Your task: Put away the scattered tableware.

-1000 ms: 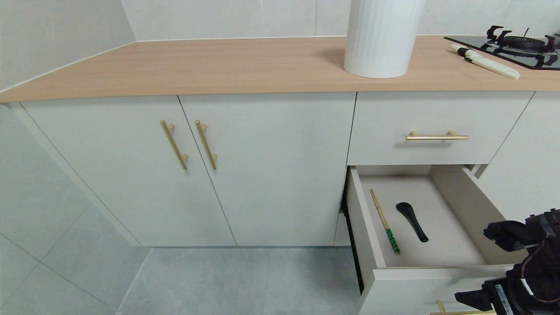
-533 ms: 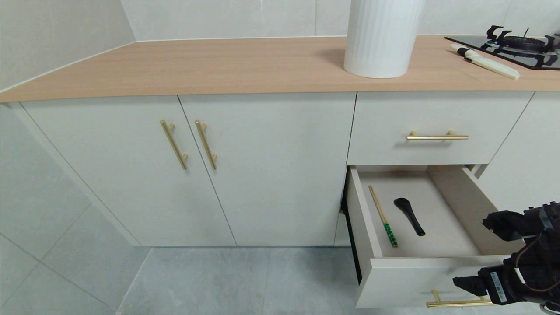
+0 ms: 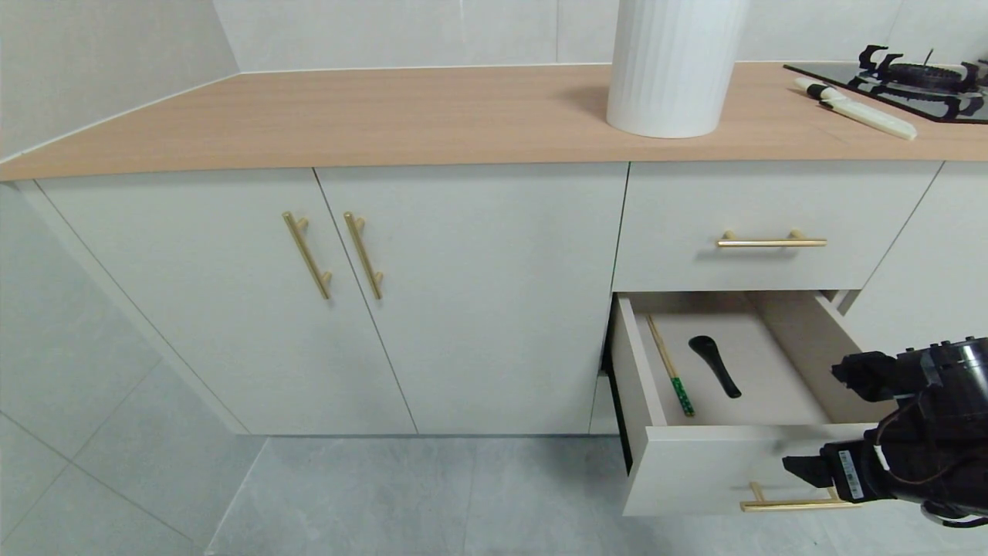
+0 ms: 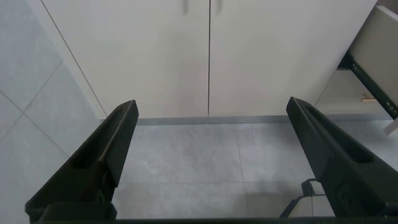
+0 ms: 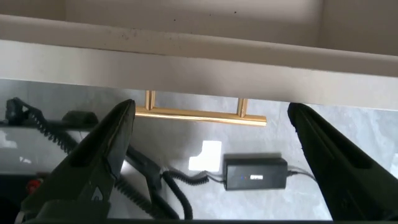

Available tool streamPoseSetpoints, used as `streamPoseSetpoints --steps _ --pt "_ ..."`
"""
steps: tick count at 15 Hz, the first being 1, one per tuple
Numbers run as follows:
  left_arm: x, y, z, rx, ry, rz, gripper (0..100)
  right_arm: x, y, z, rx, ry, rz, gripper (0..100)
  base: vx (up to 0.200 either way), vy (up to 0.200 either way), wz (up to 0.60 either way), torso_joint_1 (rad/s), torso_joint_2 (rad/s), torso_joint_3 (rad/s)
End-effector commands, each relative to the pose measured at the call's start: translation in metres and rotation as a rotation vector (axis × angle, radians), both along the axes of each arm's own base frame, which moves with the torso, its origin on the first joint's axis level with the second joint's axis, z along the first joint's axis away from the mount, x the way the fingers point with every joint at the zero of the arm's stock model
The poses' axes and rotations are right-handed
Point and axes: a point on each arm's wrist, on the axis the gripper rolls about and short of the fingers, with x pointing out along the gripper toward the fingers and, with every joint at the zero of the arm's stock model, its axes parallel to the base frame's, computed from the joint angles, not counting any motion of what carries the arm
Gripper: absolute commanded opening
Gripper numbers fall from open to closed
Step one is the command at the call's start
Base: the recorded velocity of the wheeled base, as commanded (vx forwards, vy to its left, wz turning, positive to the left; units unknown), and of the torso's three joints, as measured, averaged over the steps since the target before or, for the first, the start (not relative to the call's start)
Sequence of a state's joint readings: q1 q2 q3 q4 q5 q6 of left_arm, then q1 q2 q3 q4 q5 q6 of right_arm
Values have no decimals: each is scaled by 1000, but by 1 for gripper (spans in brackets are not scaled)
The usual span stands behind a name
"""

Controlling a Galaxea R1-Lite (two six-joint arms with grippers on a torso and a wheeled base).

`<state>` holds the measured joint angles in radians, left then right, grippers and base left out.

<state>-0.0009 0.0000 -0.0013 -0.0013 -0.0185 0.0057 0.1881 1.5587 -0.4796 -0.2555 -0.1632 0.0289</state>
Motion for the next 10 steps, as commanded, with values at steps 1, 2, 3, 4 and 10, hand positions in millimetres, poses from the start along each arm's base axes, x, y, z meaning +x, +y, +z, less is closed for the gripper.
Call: streamPoseSetpoints --steps 1,2,3,4,10 --pt "0 0 0 0 1 -1 100 10 2 -6 -4 23 1 100 0 0 0 0 0 0" --pt "0 0 0 0 3 1 100 17 3 -6 -2 21 0 100 0 0 0 0 0 0" --pt "0 0 0 0 3 1 100 22 4 -6 -2 20 0 100 0 0 0 0 0 0" --pt "0 0 0 0 1 -1 100 27 5 -5 4 13 -6 100 0 0 0 0 0 0" --pt "0 0 0 0 1 1 100 64 11 -14 32 -45 -27 100 0 0 0 0 0 0"
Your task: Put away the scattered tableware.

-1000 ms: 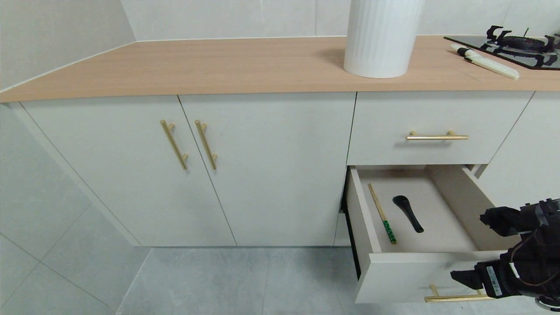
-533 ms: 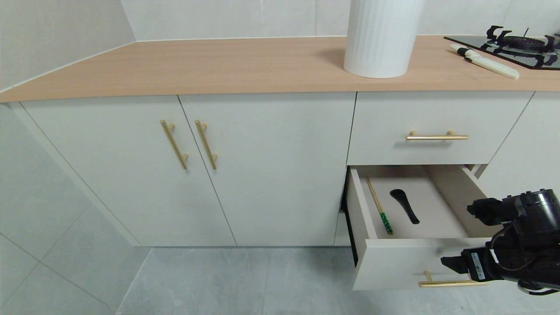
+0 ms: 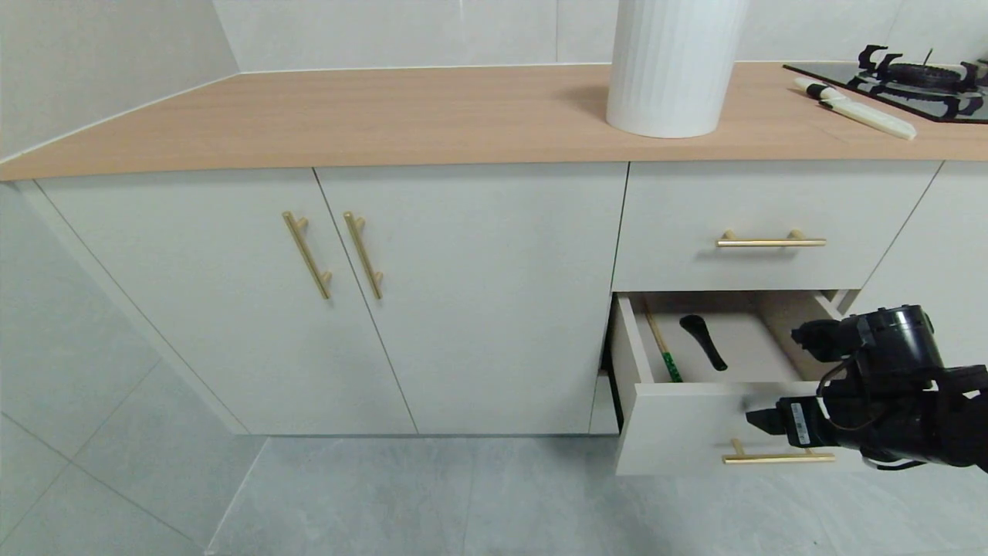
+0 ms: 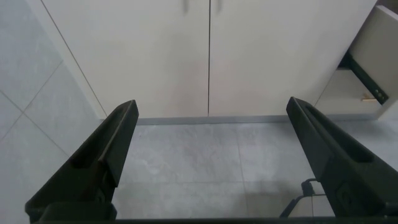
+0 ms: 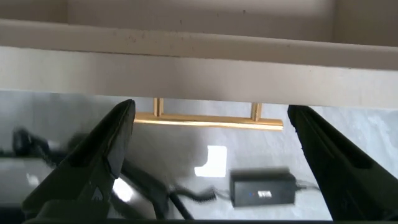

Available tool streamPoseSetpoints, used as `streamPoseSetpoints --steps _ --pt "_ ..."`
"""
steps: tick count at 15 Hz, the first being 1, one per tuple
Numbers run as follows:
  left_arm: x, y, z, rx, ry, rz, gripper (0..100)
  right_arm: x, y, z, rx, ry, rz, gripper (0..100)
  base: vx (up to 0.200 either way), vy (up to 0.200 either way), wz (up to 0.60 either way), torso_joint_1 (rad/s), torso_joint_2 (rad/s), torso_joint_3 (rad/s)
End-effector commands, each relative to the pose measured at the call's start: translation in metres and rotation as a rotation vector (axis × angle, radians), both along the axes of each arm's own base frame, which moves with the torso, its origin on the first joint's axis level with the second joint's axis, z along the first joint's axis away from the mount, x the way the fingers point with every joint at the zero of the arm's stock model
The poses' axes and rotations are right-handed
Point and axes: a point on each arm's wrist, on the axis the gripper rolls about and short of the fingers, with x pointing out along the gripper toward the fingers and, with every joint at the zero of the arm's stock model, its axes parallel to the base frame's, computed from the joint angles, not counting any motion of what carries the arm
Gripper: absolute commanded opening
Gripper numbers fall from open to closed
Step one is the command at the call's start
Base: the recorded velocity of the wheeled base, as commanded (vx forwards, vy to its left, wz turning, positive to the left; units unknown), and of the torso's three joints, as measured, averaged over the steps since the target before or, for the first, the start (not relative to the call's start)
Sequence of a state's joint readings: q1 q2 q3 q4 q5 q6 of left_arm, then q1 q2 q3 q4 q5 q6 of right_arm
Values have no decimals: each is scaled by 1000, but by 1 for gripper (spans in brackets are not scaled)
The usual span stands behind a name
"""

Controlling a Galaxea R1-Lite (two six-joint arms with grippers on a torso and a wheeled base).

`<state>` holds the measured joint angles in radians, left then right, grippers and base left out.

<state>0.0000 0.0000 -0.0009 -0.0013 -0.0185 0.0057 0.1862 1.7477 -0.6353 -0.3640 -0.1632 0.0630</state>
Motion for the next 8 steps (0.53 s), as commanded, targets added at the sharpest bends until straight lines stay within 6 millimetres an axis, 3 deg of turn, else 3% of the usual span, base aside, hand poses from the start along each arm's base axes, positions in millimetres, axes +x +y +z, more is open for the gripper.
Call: streamPoseSetpoints --steps 1,8 --pt "0 0 0 0 1 0 100 17 3 -14 -1 -2 -4 100 0 0 0 0 0 0" --pt "0 0 0 0 2 0 100 58 7 -18 15 -136 -36 100 0 0 0 0 0 0"
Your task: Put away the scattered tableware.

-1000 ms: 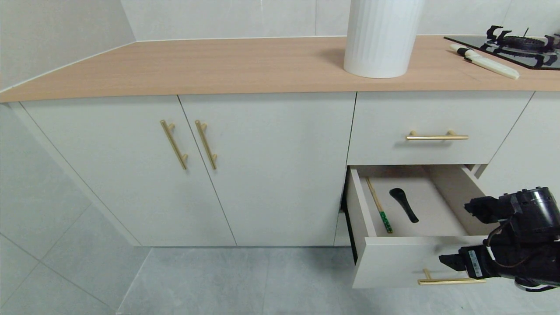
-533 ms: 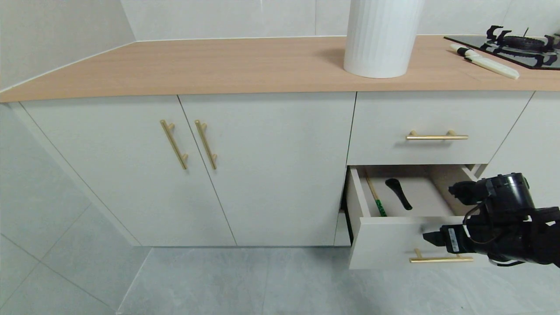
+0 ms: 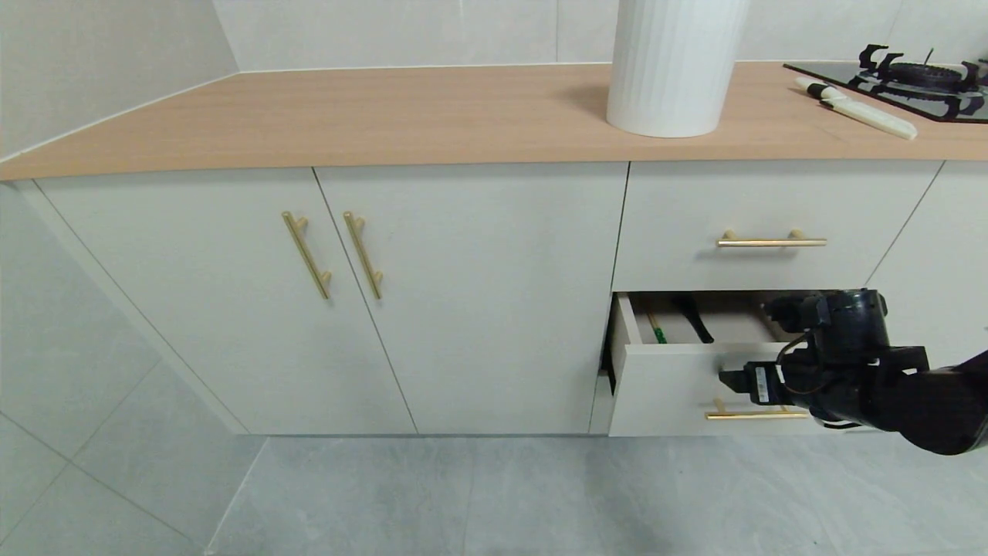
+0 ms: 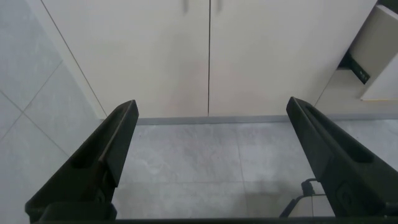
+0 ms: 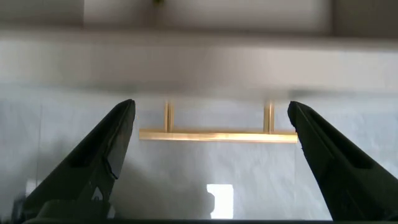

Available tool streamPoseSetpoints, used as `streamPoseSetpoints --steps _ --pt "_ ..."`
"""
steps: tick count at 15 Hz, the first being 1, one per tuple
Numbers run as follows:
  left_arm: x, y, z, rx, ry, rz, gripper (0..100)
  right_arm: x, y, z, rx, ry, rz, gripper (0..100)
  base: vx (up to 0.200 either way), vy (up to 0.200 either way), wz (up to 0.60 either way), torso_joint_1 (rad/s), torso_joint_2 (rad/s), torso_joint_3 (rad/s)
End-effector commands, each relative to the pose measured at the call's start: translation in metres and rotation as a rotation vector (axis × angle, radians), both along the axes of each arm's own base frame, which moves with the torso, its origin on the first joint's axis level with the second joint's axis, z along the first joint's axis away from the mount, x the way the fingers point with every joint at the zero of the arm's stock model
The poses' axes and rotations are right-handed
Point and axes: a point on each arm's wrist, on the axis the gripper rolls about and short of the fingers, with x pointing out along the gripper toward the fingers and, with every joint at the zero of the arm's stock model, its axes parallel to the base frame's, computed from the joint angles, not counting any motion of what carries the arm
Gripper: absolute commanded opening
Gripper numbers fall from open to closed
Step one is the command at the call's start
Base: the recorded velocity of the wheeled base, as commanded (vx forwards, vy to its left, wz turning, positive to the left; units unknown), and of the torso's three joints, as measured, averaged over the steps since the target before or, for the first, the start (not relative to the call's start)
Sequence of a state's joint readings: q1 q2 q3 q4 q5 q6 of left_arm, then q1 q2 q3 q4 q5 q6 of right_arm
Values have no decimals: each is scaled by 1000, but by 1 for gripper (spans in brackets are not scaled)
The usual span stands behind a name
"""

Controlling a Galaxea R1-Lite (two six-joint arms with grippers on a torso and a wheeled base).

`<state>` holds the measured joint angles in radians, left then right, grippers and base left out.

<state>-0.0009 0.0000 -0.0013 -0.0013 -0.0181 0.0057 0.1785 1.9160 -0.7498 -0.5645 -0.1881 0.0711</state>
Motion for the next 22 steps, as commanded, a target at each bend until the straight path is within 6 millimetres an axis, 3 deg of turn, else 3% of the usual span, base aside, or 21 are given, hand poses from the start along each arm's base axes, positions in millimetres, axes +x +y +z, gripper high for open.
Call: streamPoseSetpoints --steps 1,10,22 --pt "0 0 0 0 4 -1 100 10 0 -11 -1 -5 -10 100 0 0 0 0 0 0" --pt "0 0 0 0 3 1 100 45 4 -39 12 -190 -71 100 0 0 0 0 0 0" --pt "0 0 0 0 3 1 100 92 0 -44 114 -393 -233 100 0 0 0 0 0 0"
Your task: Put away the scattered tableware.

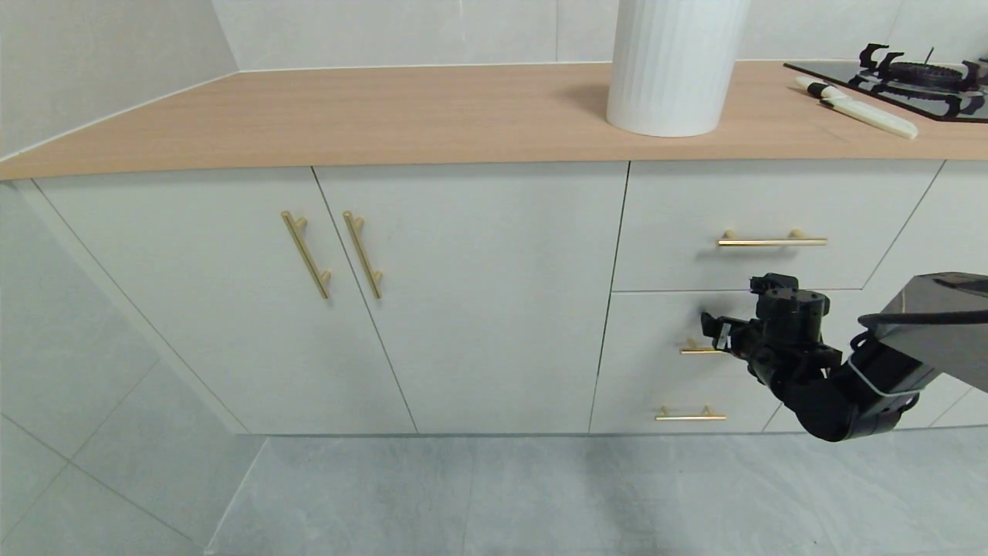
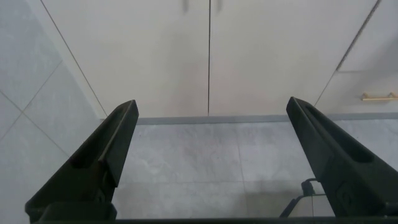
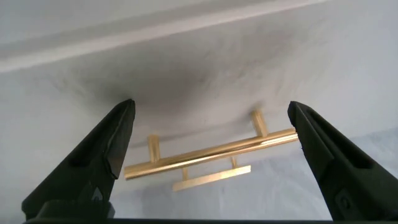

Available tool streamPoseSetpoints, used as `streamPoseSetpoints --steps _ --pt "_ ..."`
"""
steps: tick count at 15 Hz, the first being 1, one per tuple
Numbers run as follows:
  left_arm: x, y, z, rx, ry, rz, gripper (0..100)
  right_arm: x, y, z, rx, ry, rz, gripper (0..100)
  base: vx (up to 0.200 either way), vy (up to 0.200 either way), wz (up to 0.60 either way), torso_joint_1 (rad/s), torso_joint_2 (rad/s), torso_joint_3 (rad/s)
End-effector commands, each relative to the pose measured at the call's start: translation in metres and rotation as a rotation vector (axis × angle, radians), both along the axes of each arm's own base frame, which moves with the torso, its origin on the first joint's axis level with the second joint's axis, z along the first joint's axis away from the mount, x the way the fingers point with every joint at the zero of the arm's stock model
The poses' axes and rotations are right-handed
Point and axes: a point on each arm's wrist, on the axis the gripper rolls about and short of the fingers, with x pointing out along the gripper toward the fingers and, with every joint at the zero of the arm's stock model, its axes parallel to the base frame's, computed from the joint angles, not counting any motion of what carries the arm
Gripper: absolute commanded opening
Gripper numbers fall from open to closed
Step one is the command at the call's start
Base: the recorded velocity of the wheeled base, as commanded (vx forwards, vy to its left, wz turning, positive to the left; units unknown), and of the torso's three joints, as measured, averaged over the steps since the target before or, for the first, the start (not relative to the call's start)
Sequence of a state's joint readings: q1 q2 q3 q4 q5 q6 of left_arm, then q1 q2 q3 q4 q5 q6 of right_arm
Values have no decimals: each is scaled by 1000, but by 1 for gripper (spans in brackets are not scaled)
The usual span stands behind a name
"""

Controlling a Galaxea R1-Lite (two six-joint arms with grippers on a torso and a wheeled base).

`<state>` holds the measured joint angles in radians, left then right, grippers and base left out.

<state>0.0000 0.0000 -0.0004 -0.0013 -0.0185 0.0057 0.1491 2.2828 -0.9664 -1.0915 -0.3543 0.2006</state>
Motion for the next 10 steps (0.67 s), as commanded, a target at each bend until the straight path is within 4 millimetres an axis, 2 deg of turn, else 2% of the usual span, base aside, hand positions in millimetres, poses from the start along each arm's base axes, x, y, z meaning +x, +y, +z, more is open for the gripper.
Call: streamPoseSetpoints --steps 1,4,6,10 --pt "0 0 0 0 0 0 100 9 0 -8 -1 -17 -19 100 0 0 0 0 0 0" --pt "0 0 0 0 0 0 100 12 -1 -7 1 -30 -42 100 0 0 0 0 0 0" --pt "0 0 0 0 0 -1 100 6 -1 5 12 -49 -47 100 0 0 0 0 0 0" --pt "0 0 0 0 0 0 100 -45 -7 45 0 -48 -1 100 0 0 0 0 0 0"
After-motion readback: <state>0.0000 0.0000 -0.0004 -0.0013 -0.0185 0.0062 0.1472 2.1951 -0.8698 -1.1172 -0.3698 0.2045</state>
